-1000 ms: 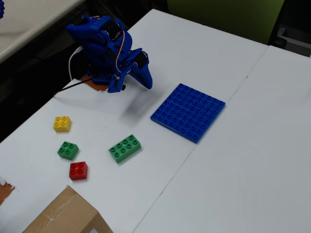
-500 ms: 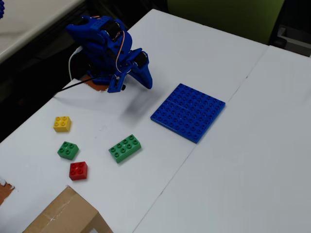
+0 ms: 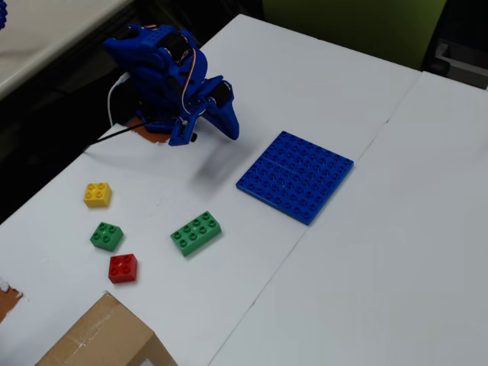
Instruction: Pick up the 2x2 green block and go up the 8x8 blue block.
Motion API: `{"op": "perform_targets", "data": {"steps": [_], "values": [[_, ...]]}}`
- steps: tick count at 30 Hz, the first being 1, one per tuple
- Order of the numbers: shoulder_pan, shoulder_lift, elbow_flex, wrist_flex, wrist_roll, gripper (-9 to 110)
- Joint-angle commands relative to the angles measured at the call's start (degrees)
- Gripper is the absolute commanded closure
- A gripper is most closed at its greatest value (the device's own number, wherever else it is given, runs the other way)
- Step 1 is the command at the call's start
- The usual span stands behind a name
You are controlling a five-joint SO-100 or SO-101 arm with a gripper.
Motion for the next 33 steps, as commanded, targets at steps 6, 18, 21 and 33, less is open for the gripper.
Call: {"op": "perform_targets", "data": {"steps": [6, 18, 21, 33], "values": [[-1.1, 0.4, -0.1, -1.1, -1.3, 95], [0.0, 0.4, -0.8, -4.9, -41.7, 100], [0.8, 0.4, -10.9, 4.4, -48.6, 100], [17.1, -15.4, -30.1, 25.0, -101.4, 100]]}}
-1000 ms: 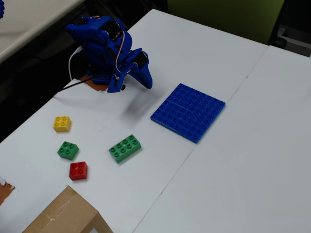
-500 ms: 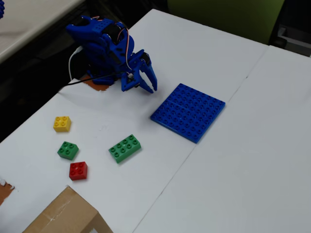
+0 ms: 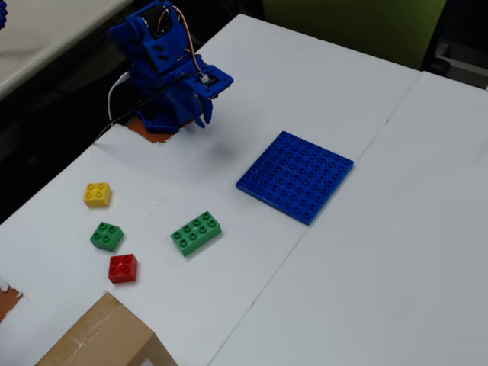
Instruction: Pick up the 2x2 green block and go up the 8x8 blue block.
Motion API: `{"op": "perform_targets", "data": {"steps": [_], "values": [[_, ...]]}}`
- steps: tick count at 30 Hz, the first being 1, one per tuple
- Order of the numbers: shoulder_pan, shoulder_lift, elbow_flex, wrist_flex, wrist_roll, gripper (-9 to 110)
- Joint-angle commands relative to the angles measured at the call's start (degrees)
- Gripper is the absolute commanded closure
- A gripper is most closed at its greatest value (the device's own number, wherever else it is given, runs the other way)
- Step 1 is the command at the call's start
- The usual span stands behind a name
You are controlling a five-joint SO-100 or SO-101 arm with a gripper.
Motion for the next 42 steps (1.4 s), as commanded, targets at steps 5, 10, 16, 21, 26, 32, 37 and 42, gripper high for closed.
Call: {"op": "perform_targets", "data": {"steps": [5, 10, 16, 21, 26, 32, 37, 42], "values": [[15.2, -19.4, -15.8, 4.0, -27.1, 99], [28.7, -36.7, -26.2, 2.4, -42.5, 88], [38.5, -54.4, -34.6, -7.8, -52.6, 72], [45.8, -64.9, -41.0, -15.5, -63.0, 67], [51.8, -75.3, -51.0, -19.9, -75.5, 64], [53.0, -81.8, -51.6, -31.4, -79.7, 62], [54.1, -86.0, -51.6, -40.1, -81.7, 62], [54.3, -90.0, -51.6, -46.8, -83.2, 62]]}}
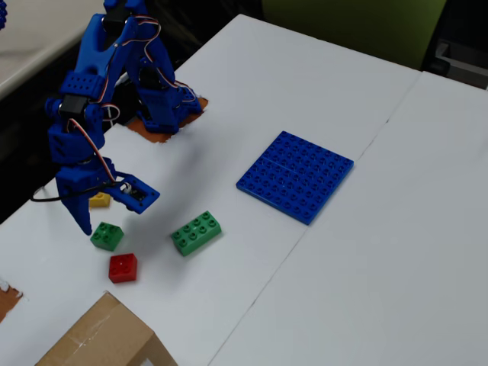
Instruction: Pick up the 2x2 green block and go up the 8x8 blue block.
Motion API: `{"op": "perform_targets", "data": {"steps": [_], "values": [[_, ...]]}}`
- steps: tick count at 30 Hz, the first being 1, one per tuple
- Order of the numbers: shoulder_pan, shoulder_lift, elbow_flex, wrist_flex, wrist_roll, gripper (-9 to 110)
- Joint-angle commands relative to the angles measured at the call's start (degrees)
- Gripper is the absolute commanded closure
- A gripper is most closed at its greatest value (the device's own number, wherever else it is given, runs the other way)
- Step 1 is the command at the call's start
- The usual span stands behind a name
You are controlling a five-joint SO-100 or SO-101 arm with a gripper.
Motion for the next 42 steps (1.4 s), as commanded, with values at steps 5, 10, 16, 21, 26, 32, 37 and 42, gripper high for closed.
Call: {"op": "perform_targets", "data": {"steps": [5, 10, 16, 21, 26, 32, 37, 42], "values": [[0.1, -3.2, -2.6, -6.5, -2.5, 63], [-0.3, -4.7, -2.6, -4.0, -0.4, 62], [-0.8, -5.6, -2.6, -3.3, 1.2, 62], [-0.7, -5.9, -2.6, -3.3, 1.6, 62], [-0.4, -6.1, -2.6, -4.0, 1.2, 62], [-0.3, -7.2, -2.6, -4.7, 1.3, 63], [-0.1, -7.5, -2.6, -4.7, 1.1, 64], [-0.2, -7.7, -2.6, -4.7, 1.9, 70]]}}
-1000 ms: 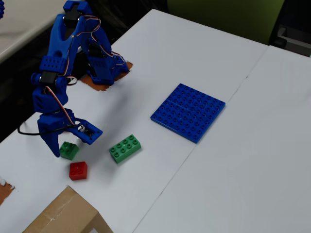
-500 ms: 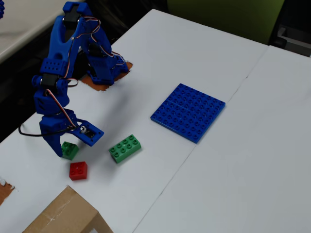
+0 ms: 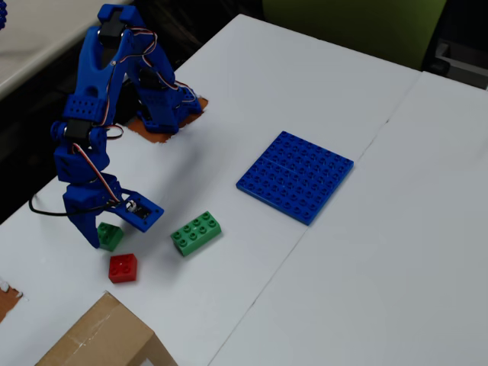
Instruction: Pick up the 2x2 green block and go up the 8x8 blue block.
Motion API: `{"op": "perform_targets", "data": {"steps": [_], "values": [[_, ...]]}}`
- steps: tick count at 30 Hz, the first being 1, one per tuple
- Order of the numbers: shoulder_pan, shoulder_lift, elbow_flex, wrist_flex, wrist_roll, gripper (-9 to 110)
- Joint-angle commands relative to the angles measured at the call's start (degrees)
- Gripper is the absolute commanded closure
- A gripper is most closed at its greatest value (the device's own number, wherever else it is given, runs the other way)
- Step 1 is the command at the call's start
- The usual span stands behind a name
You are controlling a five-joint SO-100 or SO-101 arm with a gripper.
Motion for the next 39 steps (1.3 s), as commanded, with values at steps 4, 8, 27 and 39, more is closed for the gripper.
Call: {"op": "perform_targets", "data": {"steps": [4, 8, 27, 39], "values": [[-0.1, 0.2, -2.5, -0.5, 2.0, 77], [-0.2, 0.0, -2.5, -0.5, 2.9, 78], [-0.4, -1.3, -2.5, 0.0, 4.2, 86], [-5.0, 7.8, -2.5, 18.5, 17.9, 94]]}}
